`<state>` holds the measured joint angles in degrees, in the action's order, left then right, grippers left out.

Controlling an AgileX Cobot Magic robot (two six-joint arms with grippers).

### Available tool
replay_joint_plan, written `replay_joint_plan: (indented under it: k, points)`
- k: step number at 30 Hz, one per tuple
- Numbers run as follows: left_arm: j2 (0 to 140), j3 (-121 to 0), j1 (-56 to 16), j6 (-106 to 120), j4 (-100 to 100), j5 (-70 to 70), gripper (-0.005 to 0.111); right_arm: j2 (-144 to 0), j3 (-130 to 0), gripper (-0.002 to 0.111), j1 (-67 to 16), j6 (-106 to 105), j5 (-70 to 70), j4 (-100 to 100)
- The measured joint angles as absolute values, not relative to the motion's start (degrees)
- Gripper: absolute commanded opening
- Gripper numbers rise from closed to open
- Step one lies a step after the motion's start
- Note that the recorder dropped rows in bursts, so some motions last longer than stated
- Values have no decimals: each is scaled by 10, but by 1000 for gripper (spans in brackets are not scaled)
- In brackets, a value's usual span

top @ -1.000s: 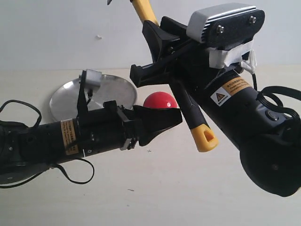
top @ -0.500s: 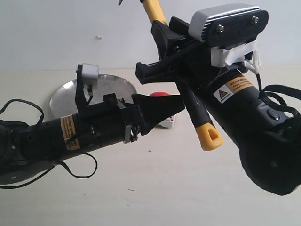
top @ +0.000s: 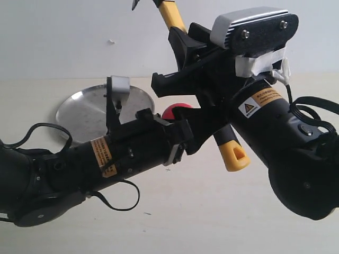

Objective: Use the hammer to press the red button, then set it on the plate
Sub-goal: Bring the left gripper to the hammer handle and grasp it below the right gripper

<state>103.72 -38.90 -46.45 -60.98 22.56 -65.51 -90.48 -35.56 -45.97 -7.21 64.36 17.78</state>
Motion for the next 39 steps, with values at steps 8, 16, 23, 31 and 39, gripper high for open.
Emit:
replay_joint_plan:
  k: [8, 16, 23, 31, 39]
  points:
    - [1051, -417, -470, -598, 204, -627, 66, -905, -356, 0, -460, -22, 640, 171]
    - [1055, -418, -470, -589, 199, -631, 40, -906, -356, 0, -460, -19, 637, 169]
    - [1058, -420, -472, -564, 202, -654, 26, -906, -356, 0, -460, -31, 641, 155]
    - [1058, -420, -472, -551, 199, -654, 22, -906, -356, 0, -460, -44, 645, 151]
    - [1058, -420, -472, -528, 195, -652, 2, -906, -356, 0, -460, -52, 649, 147]
